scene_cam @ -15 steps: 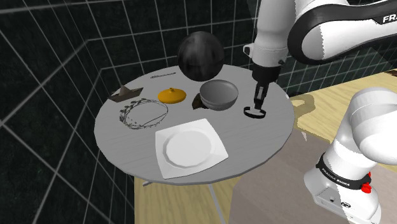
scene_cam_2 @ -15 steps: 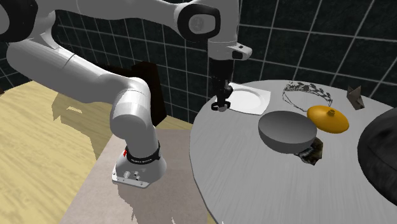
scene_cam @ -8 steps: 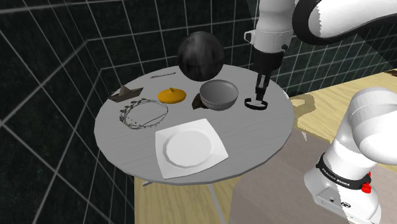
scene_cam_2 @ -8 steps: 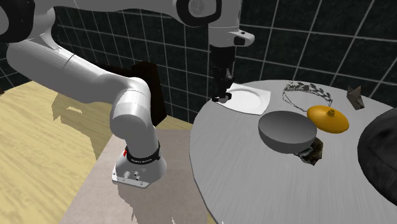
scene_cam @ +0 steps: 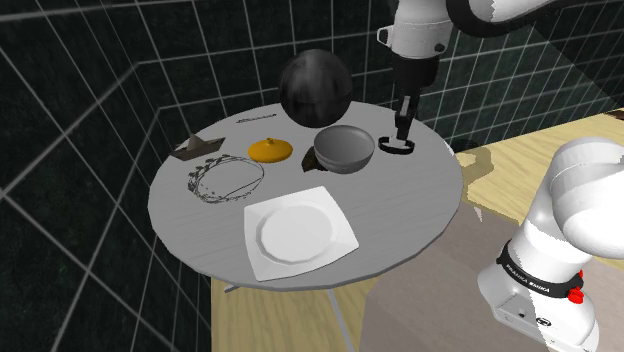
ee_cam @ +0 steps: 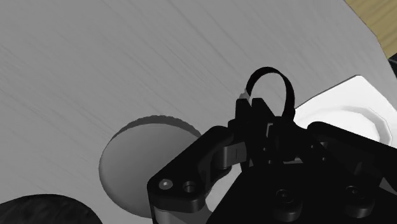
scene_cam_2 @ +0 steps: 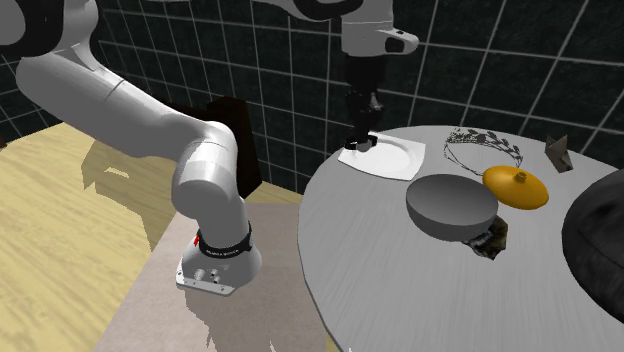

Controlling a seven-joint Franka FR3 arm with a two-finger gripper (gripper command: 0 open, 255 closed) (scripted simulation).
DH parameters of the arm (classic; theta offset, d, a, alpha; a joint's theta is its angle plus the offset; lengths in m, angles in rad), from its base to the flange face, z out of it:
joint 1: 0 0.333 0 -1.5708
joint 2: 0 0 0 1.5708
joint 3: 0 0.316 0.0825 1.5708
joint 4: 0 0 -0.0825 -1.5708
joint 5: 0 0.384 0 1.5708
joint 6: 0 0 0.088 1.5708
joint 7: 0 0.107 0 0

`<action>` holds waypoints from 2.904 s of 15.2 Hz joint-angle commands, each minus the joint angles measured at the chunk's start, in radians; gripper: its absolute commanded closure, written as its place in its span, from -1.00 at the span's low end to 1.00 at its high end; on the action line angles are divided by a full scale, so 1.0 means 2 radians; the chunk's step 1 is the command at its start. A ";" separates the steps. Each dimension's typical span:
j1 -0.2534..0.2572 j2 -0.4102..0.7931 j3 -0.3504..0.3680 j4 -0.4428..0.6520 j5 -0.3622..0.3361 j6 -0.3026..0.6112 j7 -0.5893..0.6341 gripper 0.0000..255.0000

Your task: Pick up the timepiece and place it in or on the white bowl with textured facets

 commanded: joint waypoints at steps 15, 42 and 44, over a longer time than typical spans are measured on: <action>-0.043 0.296 -0.068 0.267 -0.034 0.037 -0.088 1.00; -0.046 0.336 -0.073 0.187 -0.038 0.157 -0.083 1.00; -0.046 0.336 -0.073 0.187 -0.038 0.157 -0.083 -1.00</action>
